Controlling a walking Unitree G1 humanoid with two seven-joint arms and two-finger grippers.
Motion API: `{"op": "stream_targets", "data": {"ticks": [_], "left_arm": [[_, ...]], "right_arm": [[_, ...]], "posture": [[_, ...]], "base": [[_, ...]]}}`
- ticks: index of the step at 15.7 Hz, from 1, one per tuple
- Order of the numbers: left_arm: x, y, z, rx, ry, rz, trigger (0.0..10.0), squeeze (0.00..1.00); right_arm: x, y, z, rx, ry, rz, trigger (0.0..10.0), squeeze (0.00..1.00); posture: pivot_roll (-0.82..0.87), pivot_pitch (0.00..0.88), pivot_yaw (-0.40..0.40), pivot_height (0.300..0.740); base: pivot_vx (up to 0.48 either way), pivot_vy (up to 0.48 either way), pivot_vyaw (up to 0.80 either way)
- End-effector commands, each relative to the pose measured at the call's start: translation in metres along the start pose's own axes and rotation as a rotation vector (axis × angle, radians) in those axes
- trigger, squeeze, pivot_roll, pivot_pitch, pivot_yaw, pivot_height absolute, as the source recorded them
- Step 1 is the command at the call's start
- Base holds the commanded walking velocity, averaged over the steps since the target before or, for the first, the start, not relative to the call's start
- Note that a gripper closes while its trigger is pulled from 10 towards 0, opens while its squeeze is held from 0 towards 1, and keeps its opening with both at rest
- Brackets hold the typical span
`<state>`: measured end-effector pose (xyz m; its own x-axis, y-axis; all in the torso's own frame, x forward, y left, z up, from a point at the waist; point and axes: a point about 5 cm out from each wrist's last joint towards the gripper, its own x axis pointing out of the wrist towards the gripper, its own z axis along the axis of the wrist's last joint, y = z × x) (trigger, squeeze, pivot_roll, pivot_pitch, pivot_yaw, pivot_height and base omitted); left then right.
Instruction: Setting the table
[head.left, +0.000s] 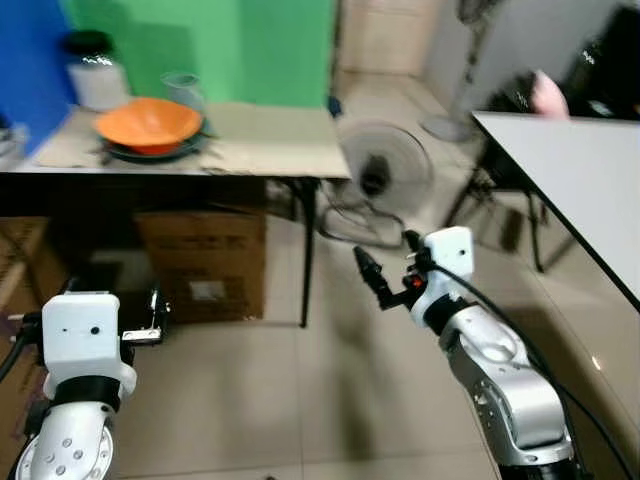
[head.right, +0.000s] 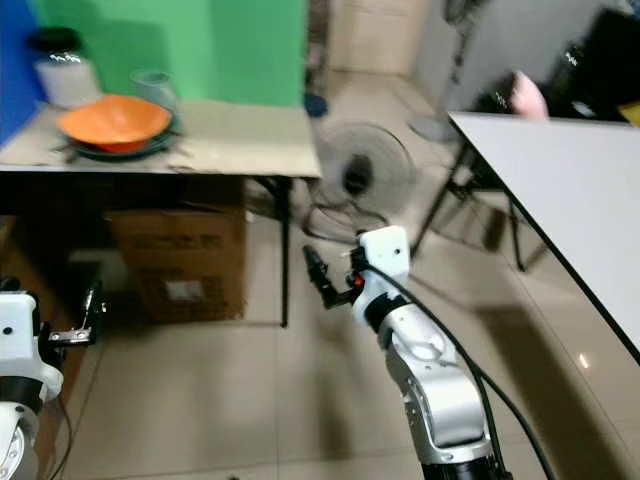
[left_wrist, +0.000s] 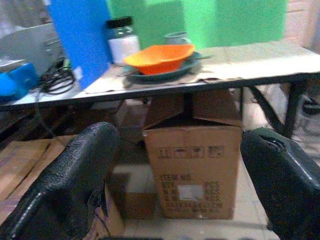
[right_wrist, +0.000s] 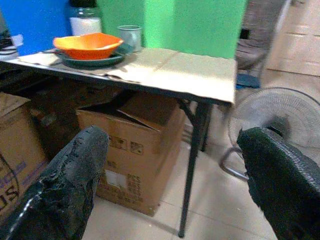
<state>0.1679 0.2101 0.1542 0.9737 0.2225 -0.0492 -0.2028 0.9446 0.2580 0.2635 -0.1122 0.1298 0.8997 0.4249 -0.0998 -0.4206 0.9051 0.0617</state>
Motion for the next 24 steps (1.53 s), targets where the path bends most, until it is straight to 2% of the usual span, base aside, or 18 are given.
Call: {"op": "stream_targets", "data": {"ticks": [1, 9, 10, 14, 17, 20, 21, 24], "left_arm": [[-0.002, -0.002, 0.005, -0.004, -0.022, -0.001, 10.0, 0.00], [-0.009, 0.002, 0.007, -0.003, -0.024, 0.028, 10.0, 0.00], [-0.013, 0.003, 0.009, -0.009, -0.037, 0.039, 10.0, 0.00], [-0.022, 0.006, 0.015, -0.016, -0.050, 0.062, 10.0, 0.00], [-0.025, 0.005, 0.016, -0.017, -0.053, 0.067, 10.0, 0.00], [-0.029, 0.009, 0.015, -0.022, -0.044, 0.091, 10.0, 0.00], [-0.029, 0.011, 0.012, -0.028, -0.031, 0.110, 10.0, 0.00], [-0.022, 0.011, 0.019, 0.000, -0.067, 0.085, 10.0, 0.00]], "right_arm": [[0.000, -0.007, 0.000, -0.012, 0.007, -0.022, 10.0, 0.00], [0.005, -0.007, 0.003, -0.023, -0.010, -0.024, 10.0, 0.00], [0.004, -0.009, 0.003, 0.031, -0.014, -0.047, 10.0, 0.00], [0.004, -0.019, 0.007, 0.052, -0.046, -0.098, 10.0, 0.00], [0.004, -0.025, 0.008, 0.069, -0.042, -0.125, 10.0, 0.00], [0.003, -0.023, 0.007, 0.078, -0.040, -0.116, 10.0, 0.00], [0.004, -0.019, 0.006, 0.127, -0.024, -0.089, 10.0, 0.00], [0.009, -0.014, 0.006, 0.127, 0.005, -0.046, 10.0, 0.00]], "posture": [[0.04, 0.006, -0.017, 0.740], [0.05, 0.012, -0.034, 0.740], [0.05, 0.014, -0.040, 0.740], [0.05, 0.018, -0.049, 0.740], [0.06, 0.021, -0.052, 0.740], [0.06, 0.019, -0.060, 0.740], [0.06, 0.016, -0.056, 0.740], [0.07, 0.006, -0.045, 0.740]], "base": [[0.352, 0.000, 0.80], [0.352, 0.000, 0.78], [0.356, 0.000, 0.00], [0.352, 0.000, 0.00], [0.352, 0.000, -0.80], [0.349, 0.000, -0.53], [0.349, 0.000, 0.00], [0.346, 0.000, 0.00]]}}
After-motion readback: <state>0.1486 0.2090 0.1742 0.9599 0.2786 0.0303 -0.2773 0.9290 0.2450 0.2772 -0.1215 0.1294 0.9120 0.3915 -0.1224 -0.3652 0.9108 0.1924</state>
